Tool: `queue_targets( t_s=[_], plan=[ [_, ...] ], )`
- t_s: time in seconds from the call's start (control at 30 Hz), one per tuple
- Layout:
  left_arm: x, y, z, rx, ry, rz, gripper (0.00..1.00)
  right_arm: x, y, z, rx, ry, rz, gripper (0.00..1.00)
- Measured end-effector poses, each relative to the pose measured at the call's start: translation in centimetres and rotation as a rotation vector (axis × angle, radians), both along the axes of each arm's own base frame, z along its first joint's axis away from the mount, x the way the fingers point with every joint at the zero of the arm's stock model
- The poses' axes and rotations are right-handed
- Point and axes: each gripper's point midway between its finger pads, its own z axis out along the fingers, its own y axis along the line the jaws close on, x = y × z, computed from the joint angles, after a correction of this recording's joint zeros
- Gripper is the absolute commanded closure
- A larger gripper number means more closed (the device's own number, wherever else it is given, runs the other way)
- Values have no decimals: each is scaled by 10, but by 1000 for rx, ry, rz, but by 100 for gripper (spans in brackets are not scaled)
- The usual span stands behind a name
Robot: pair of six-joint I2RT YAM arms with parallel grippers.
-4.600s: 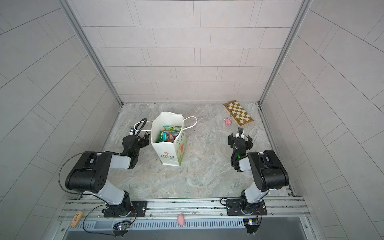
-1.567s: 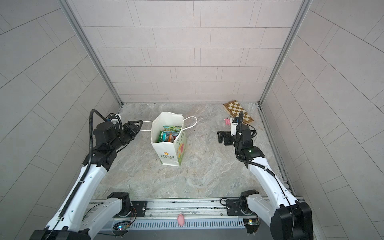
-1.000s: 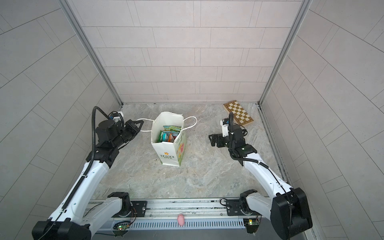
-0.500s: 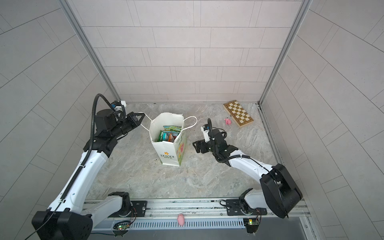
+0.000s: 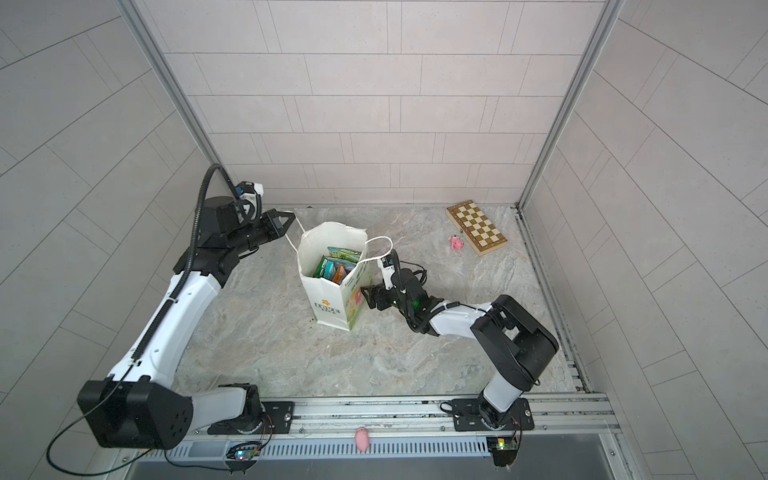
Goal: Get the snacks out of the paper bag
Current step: 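Grasp the bag rim with the left gripper and tilt the bag toward the right gripper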
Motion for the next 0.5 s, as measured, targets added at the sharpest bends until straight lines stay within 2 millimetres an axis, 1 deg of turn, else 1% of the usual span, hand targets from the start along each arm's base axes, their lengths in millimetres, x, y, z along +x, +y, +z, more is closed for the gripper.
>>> queue_targets(
  t_s=[0.27,0.43,0.5],
  plan=[
    [32,-7,14,39,-49,-60,100,23,33,-1,39,-56,-20,19],
    [61,-20,26,30,-79,-147,100,40,56,-9,69,-74,-33,20],
    [67,-24,27,25,-85,-175,100,45,63,-12,76,-81,-38,20]
  ],
)
